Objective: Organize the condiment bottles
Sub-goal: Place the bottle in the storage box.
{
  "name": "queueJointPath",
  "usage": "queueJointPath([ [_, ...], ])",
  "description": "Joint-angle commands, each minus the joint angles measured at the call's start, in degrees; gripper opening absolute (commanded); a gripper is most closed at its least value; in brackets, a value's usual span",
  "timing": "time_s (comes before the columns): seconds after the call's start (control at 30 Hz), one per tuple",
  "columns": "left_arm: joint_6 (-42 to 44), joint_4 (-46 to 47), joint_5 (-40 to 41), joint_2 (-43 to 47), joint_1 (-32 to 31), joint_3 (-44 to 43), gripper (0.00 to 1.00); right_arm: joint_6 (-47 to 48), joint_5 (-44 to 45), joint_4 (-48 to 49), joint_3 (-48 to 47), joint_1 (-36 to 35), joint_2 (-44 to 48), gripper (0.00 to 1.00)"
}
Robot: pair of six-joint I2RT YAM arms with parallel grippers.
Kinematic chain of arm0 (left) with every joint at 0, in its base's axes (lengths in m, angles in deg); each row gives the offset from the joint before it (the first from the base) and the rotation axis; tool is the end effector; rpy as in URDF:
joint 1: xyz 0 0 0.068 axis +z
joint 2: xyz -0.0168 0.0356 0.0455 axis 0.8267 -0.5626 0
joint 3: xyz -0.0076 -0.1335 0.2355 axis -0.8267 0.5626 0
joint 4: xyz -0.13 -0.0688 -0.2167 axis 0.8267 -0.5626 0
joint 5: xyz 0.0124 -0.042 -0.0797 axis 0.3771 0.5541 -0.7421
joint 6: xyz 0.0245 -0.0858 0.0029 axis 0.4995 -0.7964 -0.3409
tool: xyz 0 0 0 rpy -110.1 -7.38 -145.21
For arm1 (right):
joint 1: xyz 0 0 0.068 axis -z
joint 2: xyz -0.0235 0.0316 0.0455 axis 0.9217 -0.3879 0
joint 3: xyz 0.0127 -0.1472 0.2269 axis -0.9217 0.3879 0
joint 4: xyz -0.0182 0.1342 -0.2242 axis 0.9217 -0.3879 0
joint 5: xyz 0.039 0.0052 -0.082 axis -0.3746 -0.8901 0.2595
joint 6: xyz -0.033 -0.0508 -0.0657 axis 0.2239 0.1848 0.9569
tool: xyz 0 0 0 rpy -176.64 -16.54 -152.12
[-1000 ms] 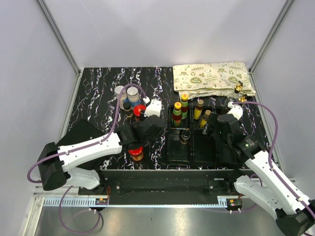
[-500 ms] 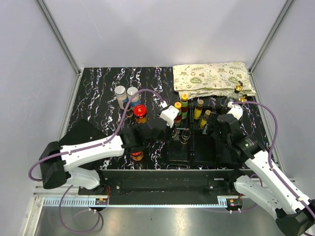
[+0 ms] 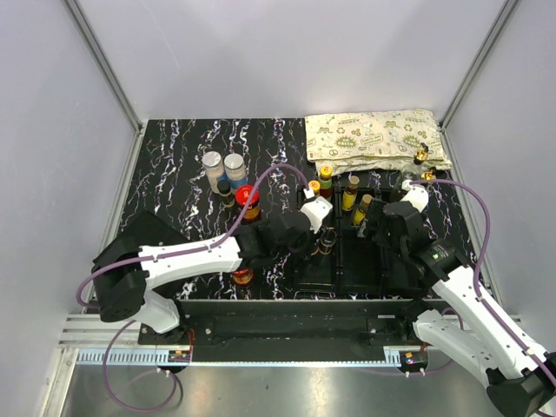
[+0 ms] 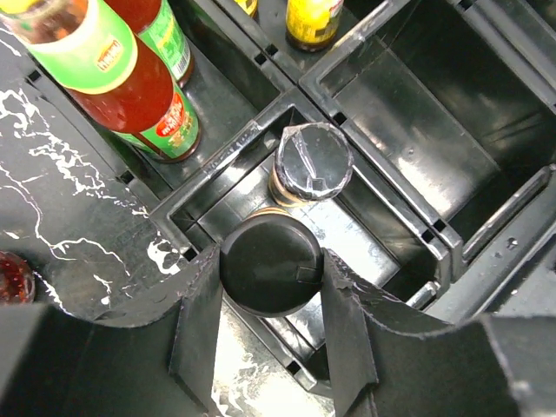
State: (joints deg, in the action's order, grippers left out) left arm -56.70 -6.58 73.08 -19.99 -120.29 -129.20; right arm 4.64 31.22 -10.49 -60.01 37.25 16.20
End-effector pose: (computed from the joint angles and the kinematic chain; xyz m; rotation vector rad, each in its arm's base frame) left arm 0.1734 -0.3203 0.2352 0.8467 2.0431 -0.5040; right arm 0.1809 0.0675 0.2615 0.2762 2.1776 0.1541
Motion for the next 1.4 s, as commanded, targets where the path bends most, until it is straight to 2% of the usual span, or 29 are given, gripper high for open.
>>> queueJointPath([
  [0.0,0.30,3.39,-0.20,-2.36,-0.24,-3.33,0.02,0.01,2.44,1.23,-0.75,0.23,0.07,1.00],
  [0.47,0.03,3.12,3.49,-6.67,-0.24,-2.89,0.03,0.01,2.36,1.14,-0.48,0.23,0.24,1.00],
  [0.7,0.12,4.44,3.75,-5.88,-0.24,-1.14,0.22,-0.25,2.36,1.23,-0.48,0.31,0.06,1.00],
  [0.73,0.21,4.53,3.84,-5.88,-0.24,-1.13,0.29,-0.25,2.44,1.23,-0.48,0.14,-0.02,1.00],
  [1.0,0.47,3.83,5.07,-5.36,-0.33,-0.96,0.57,-0.34,2.18,1.23,-0.57,0.14,0.15,1.00],
  [1.03,0.56,3.83,5.16,-5.18,-0.24,-0.87,0.64,-0.34,2.27,1.23,-0.57,0.23,0.41,1.00],
  [1.17,0.73,4.09,5.42,-3.51,-0.24,0.01,0.79,-0.34,2.09,1.14,-0.48,0.23,0.42,1.00],
  [1.37,2.22,3.13,7.09,-0.26,-0.24,-0.25,0.91,-0.17,2.09,1.14,-0.66,0.14,0.15,1.00],
])
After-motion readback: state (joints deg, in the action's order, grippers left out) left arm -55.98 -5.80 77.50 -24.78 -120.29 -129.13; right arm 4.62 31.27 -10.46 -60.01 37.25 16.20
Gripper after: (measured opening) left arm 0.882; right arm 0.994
